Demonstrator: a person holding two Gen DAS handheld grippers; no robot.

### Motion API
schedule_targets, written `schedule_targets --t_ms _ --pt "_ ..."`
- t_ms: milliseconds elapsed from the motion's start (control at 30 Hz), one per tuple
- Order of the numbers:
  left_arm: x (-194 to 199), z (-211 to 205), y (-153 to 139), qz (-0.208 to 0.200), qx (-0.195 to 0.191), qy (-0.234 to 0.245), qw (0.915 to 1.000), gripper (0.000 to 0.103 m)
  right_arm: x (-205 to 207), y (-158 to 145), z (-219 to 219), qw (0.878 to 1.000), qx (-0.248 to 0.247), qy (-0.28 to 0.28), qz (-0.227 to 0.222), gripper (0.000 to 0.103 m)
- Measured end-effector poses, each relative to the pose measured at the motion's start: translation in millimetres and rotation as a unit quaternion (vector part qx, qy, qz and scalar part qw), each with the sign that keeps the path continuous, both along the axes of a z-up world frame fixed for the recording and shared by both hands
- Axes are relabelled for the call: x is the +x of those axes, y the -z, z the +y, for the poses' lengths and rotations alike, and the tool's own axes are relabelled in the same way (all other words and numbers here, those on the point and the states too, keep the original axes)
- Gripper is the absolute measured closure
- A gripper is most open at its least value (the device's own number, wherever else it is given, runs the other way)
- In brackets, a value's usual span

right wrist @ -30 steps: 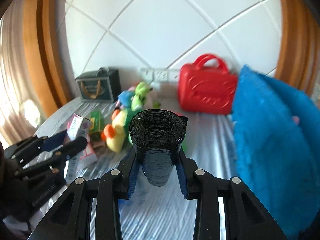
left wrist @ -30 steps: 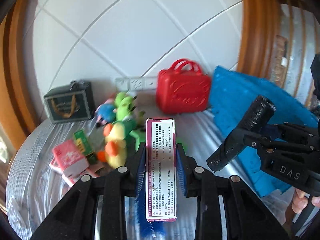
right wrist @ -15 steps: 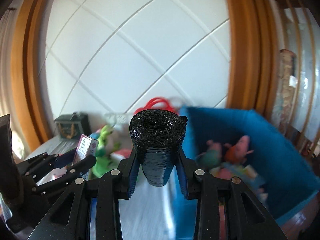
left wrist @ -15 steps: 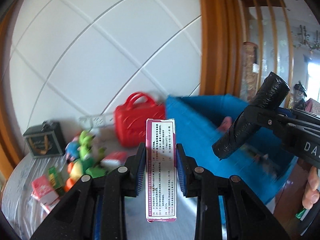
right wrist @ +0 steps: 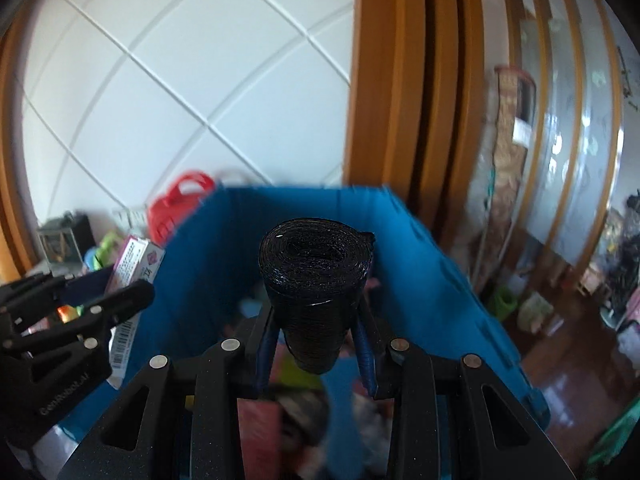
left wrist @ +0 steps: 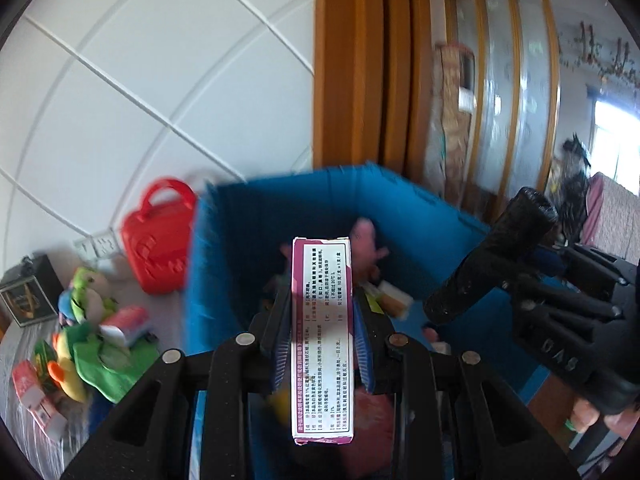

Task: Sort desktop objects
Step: 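Carry both items over the blue crate and open both grippers to drop them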

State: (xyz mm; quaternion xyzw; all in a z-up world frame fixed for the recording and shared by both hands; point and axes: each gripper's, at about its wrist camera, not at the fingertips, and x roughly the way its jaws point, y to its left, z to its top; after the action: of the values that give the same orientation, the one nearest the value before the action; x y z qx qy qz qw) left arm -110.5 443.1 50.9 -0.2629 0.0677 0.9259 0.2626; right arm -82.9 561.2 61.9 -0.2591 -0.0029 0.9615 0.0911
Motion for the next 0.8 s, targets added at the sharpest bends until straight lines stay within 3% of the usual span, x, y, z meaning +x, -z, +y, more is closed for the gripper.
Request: schedule_targets --t_ms 167,467,500,633,733,800 --pt "-5.1 41.0 22.3 -0.039 -0.025 0.011 0.9989 0.075 -6.9 40.7 38.4 0.998 -0.006 0.01 -0.057 0.069" --pt "-5.4 59.6 33.1 -0.049 -0.046 -0.007 0.9977 0.074 -15.0 65.2 63.0 0.995 -0.001 0.005 -0.096 0.069" --pt "-4.9 59.2 33.7 -0.051 -0.047 -0.01 0.9975 0.072 -15.6 67.1 63.5 0.995 0.001 0.004 -0.099 0.069" --pt "-4.1 51.4 33.7 -0.05 -0.045 -0.018 0.9976 0.047 -18.3 67.3 64.5 0.994 0.003 -0.001 -0.11 0.068" --pt "-0.5 44.2 30.9 -0.045 -0.04 -0.023 0.9979 0.04 -15.0 64.0 61.7 0.995 0.01 0.003 -0.103 0.052" --pt "1.4 39.1 28.4 -0.044 -0.034 -0.027 0.9981 0.04 -11.3 60.3 61.8 0.995 0.006 0.005 -0.095 0.026"
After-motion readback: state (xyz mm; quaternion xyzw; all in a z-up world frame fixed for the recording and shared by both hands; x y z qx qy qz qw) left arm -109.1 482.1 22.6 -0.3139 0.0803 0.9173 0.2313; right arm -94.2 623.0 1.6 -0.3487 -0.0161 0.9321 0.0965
